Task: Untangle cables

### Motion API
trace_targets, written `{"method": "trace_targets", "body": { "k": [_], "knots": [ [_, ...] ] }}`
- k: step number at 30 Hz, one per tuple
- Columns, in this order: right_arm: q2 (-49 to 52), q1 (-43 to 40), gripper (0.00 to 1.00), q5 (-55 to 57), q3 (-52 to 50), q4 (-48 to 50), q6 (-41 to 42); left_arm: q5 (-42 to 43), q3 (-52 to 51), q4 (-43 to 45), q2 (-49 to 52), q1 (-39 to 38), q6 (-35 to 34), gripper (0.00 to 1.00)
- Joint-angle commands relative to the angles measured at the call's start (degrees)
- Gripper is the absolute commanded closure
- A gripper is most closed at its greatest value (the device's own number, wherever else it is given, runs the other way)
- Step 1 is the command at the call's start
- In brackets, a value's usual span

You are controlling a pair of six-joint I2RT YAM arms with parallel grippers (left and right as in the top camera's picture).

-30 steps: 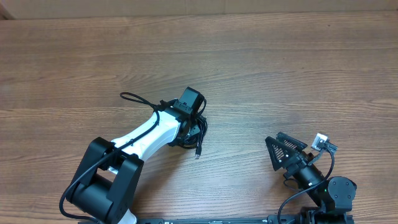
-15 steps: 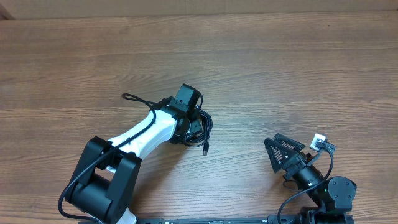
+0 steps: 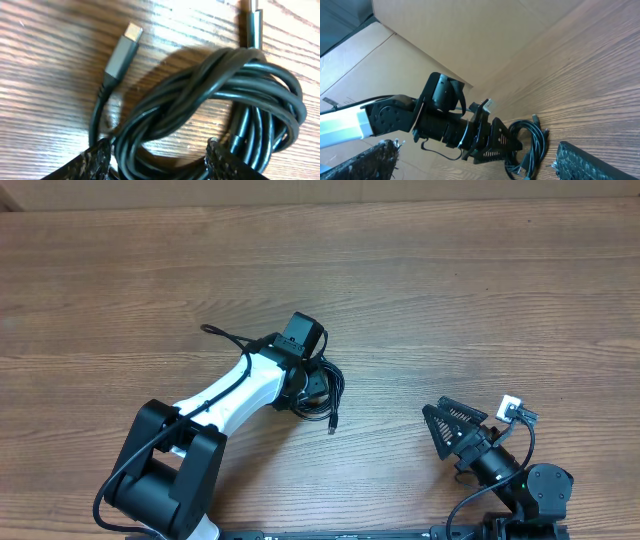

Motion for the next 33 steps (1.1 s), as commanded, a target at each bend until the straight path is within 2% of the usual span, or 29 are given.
{"method": "trace_targets", "body": {
  "k": [1,7,9,14,21,23,24,25,28,31,33],
  "knots": [
    [-0.57,-0.17,0.0,-0.48,-0.57,0.15,0.15,-3.21,1.33,-0.22,0.35,-0.11,4.66,0.39],
    [-0.57,-0.17,0.0,-0.57,-0.57,0.13,0.15,-3.8,1.33,-0.44,0.35,-0.11,9.4,0.41],
    [-0.57,-0.17,0.0,-0.55,-0.57,0.13,0.15,-5.31,1.29,-0.59,0.37,-0.31,10.14,0.44],
    [-0.57,-0.17,0.0,-1.25,-0.57,0.13,0.17,-4.63,1.22,0.35,1.36,-0.68,9.99,0.53],
    [-0.57,-0.17,0.0,-2.6,-0.57,0.17,0.22,-2.67,1.22,2.47,4.98,-2.27,8.68,0.56],
    [-0.57,-0.17,0.0,-3.41,-0.57,0.17,0.2,-2.69,1.22,2.73,5.16,-2.43,8.68,0.65],
    [-0.57,-0.17,0.0,-3.65,-0.57,0.15,0.17,-2.69,1.25,2.71,5.16,-2.38,8.72,0.78],
    [-0.57,-0.17,0.0,-3.8,-0.57,0.11,0.15,-2.69,1.33,2.64,5.14,-2.36,8.74,0.95],
    [-0.57,-0.17,0.0,-5.62,-0.57,-0.07,-3.58,-2.6,2.71,1.7,4.48,-1.49,8.74,0.96],
    [-0.42,-0.17,0.0,-9.14,-0.57,-0.9,-13.92,-3.08,7.72,-3.98,1.95,-0.02,9.6,0.96],
    [0.2,-0.17,0.0,-8.98,-0.57,-0.87,-14.08,-3.39,10.91,-6.99,0.07,0.7,11.47,0.96]
  ]
}}
